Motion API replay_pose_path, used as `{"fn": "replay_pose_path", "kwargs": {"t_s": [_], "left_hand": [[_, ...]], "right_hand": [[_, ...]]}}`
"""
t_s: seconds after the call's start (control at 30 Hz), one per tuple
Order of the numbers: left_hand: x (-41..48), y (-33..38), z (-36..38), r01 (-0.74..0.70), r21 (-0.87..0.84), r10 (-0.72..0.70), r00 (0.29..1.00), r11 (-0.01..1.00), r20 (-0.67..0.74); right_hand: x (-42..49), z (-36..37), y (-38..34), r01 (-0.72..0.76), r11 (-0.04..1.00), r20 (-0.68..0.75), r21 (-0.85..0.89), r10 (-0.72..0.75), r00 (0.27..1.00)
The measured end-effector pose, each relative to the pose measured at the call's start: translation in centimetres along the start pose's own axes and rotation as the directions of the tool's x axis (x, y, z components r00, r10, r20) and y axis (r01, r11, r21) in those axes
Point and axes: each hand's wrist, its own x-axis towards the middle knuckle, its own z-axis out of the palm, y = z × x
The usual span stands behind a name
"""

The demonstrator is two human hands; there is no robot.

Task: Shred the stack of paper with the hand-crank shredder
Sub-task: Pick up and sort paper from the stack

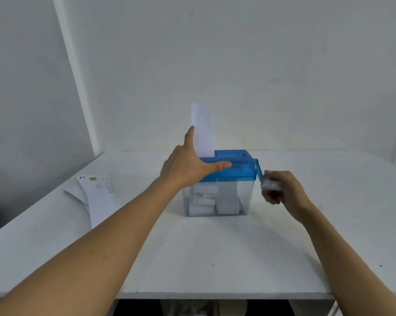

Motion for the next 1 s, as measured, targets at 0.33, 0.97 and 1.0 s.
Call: {"fn": "replay_pose_path", "kwargs": {"t_s": [0.33,0.97,1.0], "left_hand": [[0.4,-0.6,-0.2,-0.089,-0.03,0.091,0.995,0.996,0.041],[-0.8,-4.9,0.2,-0.082,-0.515,0.188,0.97,0.853,0.157],[-0.9,-5.2,0.4,-0.092,-0.523,0.19,0.972,0.847,0.137]], "right_hand": [[1.1,0.0,-2.7,0.268,0.939,-0.133,0.217,-0.244,0.961],[2.1,0.9,3.0,-0.178,0.929,-0.348,-0.325,0.057,0.936],[1.8,1.0,3.1,-0.195,0.922,-0.331,-0.334,0.079,0.94]]}}
